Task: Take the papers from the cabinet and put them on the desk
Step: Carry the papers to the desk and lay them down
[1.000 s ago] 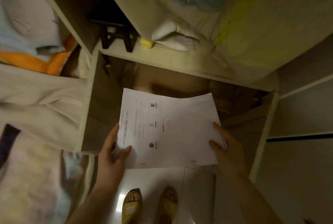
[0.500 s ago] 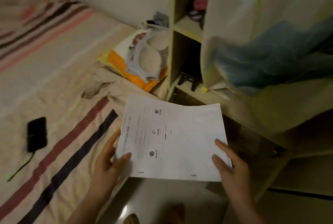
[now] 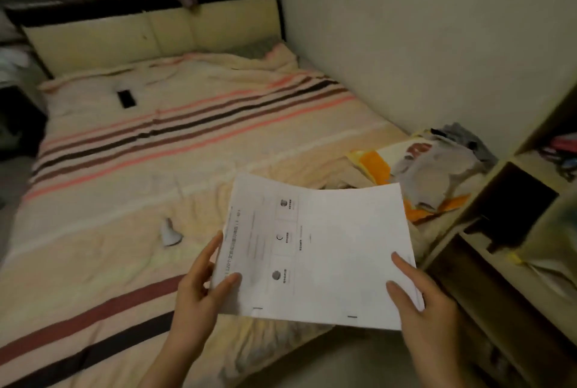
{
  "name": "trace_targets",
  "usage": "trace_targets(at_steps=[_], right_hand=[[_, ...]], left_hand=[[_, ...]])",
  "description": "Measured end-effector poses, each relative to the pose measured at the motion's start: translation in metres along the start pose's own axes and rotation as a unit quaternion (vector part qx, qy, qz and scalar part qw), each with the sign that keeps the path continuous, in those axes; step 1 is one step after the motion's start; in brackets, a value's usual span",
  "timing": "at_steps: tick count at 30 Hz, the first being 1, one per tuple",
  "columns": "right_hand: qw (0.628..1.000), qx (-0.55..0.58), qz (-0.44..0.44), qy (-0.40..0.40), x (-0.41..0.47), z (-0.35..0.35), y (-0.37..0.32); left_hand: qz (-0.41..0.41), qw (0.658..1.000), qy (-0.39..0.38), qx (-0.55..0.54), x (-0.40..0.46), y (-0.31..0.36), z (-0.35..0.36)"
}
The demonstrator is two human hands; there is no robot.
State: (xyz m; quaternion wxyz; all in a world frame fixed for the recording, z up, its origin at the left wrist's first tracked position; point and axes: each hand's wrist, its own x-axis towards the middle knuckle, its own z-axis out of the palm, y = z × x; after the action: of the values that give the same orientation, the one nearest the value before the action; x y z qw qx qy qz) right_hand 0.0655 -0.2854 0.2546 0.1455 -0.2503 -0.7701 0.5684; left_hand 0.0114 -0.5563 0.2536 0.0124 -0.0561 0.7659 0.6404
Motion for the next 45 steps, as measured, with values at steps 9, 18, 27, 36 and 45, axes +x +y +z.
trace_targets(at_steps=[9, 18, 27, 36, 45], right_hand=[[0.985, 0.061, -0.087, -0.139, -0.149, 0.167, -0.103], [0.927, 0.089, -0.139, -0.336, -0.265, 0.295, -0.177], [0.877, 0.08, -0.18, -0.439, -0.318, 0.441, -0.227], [0.826, 0.066, -0.183, -0.529, -0.397, 0.592, -0.266], [0.82, 0.086, -0.192, -0.532, -0.503, 0.736, -0.292]], left_hand=[[0.002, 0.985, 0.172, -0.021, -0.096, 0.008, -0.247], [-0.014, 0.938, 0.339, -0.066, -0.182, -0.011, -0.417], [0.0, 0.891, 0.448, -0.074, -0.192, -0.029, -0.536], [0.018, 0.828, 0.553, -0.089, -0.208, -0.066, -0.658], [0.008, 0.833, 0.543, -0.108, -0.21, -0.1, -0.836]])
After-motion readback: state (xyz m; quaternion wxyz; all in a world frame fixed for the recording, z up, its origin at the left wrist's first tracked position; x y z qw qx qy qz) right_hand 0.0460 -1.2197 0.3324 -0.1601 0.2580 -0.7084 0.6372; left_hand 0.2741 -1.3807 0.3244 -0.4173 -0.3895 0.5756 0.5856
